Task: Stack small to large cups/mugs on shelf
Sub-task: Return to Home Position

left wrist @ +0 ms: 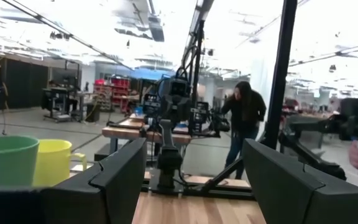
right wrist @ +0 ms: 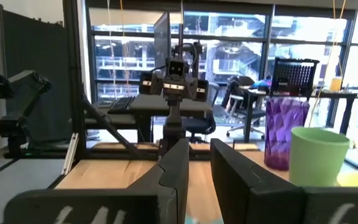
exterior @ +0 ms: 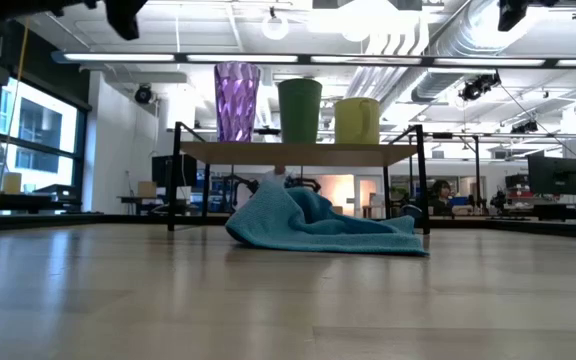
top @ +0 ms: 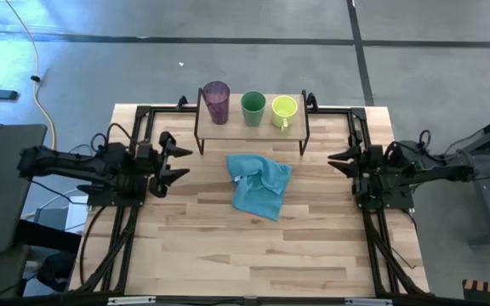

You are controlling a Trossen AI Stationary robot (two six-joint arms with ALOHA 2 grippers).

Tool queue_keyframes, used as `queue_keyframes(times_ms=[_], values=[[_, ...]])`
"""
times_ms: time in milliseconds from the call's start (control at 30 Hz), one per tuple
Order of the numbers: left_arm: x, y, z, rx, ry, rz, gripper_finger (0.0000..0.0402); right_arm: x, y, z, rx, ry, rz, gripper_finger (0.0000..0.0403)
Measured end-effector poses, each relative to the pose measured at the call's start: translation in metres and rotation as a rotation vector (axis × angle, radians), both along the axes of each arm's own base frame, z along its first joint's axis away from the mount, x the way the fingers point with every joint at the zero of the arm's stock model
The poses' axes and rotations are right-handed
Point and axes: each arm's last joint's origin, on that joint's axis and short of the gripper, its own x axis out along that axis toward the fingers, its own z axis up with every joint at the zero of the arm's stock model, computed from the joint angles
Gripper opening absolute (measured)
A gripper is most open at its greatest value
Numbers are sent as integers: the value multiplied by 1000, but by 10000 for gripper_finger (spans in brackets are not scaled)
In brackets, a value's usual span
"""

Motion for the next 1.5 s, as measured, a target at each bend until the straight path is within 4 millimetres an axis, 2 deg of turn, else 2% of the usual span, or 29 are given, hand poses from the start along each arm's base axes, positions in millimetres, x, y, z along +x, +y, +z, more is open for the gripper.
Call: queue_keyframes(times_ms=[233,367,500,700,1167,1500], values=[[-13,0,-20,-45,-11,25,255,-2,-1,-7,22,41,-14,57],[-16,1,-33,-81,-12,30,255,2,-1,-23,70,44,-14,57],[-17,0,-42,-101,-20,25,255,7,0,-39,99,-33,1,57],[-17,1,-50,-140,-6,26,255,8,0,-59,147,-59,11,57],[-26,0,-64,-194,-40,8,255,9,1,-89,235,-66,49,57],[-35,1,-74,-219,-81,30,255,10,0,-97,232,-52,33,57]])
